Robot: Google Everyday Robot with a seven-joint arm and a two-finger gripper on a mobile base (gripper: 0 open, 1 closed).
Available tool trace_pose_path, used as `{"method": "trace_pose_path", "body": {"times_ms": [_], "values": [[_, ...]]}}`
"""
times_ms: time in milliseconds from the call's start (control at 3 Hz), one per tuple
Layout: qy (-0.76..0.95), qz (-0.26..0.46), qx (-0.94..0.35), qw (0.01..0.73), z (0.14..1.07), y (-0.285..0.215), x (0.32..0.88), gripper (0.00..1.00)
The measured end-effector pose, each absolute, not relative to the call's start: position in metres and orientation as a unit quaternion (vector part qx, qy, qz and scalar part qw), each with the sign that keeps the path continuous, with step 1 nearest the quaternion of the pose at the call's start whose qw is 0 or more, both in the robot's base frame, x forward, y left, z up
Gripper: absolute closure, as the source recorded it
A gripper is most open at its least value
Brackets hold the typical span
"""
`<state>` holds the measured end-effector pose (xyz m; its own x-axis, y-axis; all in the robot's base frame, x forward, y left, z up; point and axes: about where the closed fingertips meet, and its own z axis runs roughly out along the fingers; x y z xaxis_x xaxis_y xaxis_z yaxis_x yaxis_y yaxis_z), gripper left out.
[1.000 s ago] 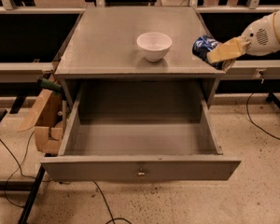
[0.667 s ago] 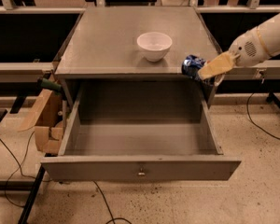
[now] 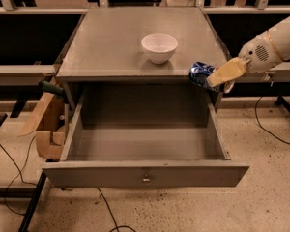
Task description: Place pepsi can into top drawer
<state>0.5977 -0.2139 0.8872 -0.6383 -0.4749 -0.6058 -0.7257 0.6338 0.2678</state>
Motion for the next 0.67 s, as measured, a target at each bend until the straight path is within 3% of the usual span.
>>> {"method": "trace_pose_path", "body": {"times_ms": [667], "values": [[0.864, 0.306, -0.355, 0.182, 0.830, -0.169, 0.582, 1.00]]}}
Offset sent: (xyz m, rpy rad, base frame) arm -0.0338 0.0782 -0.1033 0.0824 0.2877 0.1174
